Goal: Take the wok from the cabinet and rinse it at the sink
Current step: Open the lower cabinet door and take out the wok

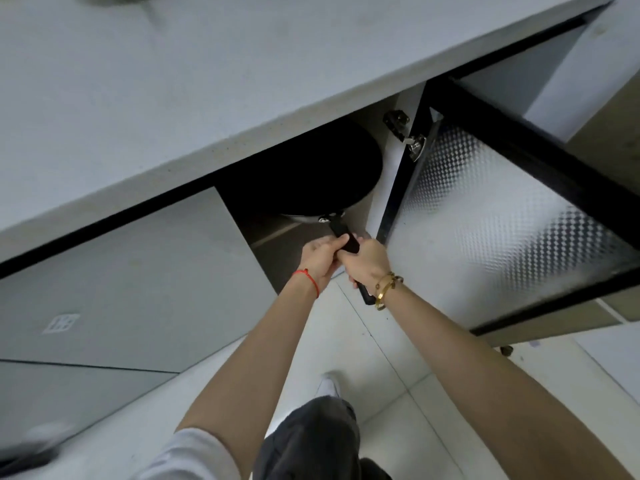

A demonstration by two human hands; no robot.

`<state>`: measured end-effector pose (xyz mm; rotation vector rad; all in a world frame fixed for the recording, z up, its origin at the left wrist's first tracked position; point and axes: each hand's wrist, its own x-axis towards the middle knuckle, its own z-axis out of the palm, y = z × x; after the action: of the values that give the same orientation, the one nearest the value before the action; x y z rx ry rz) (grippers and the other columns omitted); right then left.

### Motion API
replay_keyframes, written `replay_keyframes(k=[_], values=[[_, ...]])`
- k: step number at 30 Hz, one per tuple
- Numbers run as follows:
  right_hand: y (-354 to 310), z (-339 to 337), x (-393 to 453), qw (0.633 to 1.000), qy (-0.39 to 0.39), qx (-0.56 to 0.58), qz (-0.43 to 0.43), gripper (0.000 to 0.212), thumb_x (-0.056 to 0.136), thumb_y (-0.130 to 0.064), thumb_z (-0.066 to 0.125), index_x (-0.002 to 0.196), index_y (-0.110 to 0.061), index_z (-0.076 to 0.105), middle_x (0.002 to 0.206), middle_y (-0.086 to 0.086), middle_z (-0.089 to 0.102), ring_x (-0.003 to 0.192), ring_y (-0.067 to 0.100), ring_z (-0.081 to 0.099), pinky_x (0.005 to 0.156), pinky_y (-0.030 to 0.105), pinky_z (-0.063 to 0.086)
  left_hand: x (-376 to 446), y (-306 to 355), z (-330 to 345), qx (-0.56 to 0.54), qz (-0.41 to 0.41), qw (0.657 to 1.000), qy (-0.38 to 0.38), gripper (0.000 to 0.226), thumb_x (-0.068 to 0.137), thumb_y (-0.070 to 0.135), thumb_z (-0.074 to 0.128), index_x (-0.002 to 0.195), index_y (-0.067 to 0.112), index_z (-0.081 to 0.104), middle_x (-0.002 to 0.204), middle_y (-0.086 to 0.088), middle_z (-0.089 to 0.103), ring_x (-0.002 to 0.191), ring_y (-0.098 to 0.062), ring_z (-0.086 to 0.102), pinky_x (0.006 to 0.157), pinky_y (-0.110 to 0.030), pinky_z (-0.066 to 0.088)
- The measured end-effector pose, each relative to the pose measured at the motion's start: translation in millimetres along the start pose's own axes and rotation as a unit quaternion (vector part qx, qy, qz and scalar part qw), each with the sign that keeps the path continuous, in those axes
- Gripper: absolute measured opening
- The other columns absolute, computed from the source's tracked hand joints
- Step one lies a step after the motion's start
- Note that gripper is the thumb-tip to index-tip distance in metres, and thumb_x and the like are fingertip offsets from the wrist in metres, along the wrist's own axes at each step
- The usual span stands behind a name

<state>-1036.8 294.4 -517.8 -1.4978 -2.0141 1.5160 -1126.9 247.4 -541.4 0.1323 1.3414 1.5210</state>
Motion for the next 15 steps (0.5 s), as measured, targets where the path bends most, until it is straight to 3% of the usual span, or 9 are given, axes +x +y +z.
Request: replay_keyframes(k=[3,8,12,15], values=[[-2,-13,-30,1.0,-0.002,-0.001,0.024,0.012,0.084,-0.017,0.056,0.093,-0.012,0.061,0.051,0.004,0.056,0.033,0.016,0.051,0.034,0.021,0.041,-32,-4,12,0.001,-0.02,1.0,-0.003,0.028,0.094,0.007,0.058,0.113,-0.014,0.062,0.097,-0.02,0.069,0.084,-0.02,0.068,0.074,-0.022,0.058],[-1,-31,-82,0.998,0.001,0.01,0.055,0.017,0.083,-0.018,0.055,0.097,-0.012,0.061,0.054,0.004,0.058,0.033,0.015,0.052,0.034,0.021,0.041,-87,-10,28,-0.009,-0.046,0.999,-0.021,0.029,0.096,0.007,0.055,0.115,-0.013,0.062,0.107,-0.021,0.069,0.096,-0.025,0.068,0.089,-0.029,0.055],[-3,-45,-128,0.997,0.0,-0.02,0.078,0.01,0.082,-0.021,0.056,0.088,-0.013,0.057,0.056,0.005,0.06,0.034,0.016,0.055,0.034,0.021,0.042,-132,-15,36,-0.026,-0.074,0.996,-0.038,0.029,0.096,0.006,0.054,0.117,-0.013,0.062,0.114,-0.022,0.068,0.105,-0.026,0.067,0.096,-0.032,0.054],[-6,-55,-165,0.995,0.002,-0.03,0.095,0.012,0.083,-0.022,0.055,0.088,-0.012,0.058,0.057,0.005,0.061,0.032,0.014,0.055,0.033,0.02,0.04,-167,-17,42,-0.032,-0.091,0.995,-0.039,0.028,0.096,0.005,0.054,0.115,-0.014,0.063,0.11,-0.022,0.069,0.099,-0.024,0.069,0.09,-0.029,0.056]])
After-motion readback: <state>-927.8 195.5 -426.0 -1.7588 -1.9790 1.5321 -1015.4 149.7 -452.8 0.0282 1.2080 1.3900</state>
